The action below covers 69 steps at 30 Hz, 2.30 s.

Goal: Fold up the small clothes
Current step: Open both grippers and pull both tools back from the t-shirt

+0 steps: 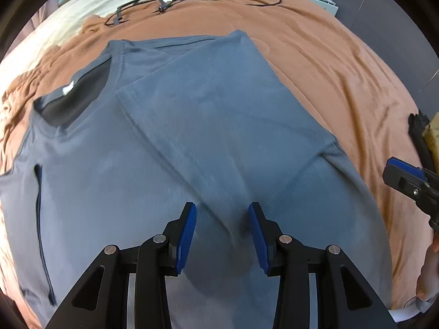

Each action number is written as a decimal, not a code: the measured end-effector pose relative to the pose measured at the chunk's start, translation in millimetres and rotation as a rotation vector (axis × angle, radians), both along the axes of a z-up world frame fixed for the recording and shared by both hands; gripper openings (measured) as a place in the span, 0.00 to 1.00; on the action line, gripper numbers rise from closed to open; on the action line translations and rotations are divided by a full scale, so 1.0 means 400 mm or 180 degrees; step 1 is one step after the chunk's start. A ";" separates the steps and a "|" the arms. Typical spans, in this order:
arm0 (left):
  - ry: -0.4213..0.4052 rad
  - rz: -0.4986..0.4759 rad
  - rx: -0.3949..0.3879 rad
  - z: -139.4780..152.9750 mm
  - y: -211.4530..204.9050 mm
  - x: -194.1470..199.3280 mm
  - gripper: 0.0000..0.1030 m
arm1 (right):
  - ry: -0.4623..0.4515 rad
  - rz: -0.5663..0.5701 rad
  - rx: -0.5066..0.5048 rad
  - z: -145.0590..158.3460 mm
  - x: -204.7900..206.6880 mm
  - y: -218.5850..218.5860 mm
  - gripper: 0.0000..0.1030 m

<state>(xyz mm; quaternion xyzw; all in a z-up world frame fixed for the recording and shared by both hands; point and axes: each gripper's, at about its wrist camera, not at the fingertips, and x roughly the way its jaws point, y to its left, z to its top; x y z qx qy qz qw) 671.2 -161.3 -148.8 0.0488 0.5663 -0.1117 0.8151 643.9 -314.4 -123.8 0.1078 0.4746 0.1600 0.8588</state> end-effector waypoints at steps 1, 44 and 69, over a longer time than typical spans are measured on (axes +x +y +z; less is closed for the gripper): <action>-0.0004 0.0013 -0.0028 0.009 0.004 -0.015 0.41 | -0.0011 0.0006 0.0004 0.007 -0.018 -0.008 0.36; -0.1213 0.1239 -0.0638 0.406 0.589 -0.810 0.94 | -0.0739 0.0000 -0.0412 0.302 -0.685 -0.060 1.00; -0.1632 0.1482 -0.0739 0.351 0.761 -1.289 1.00 | -0.0966 0.0143 -0.0623 0.333 -1.002 -0.079 1.00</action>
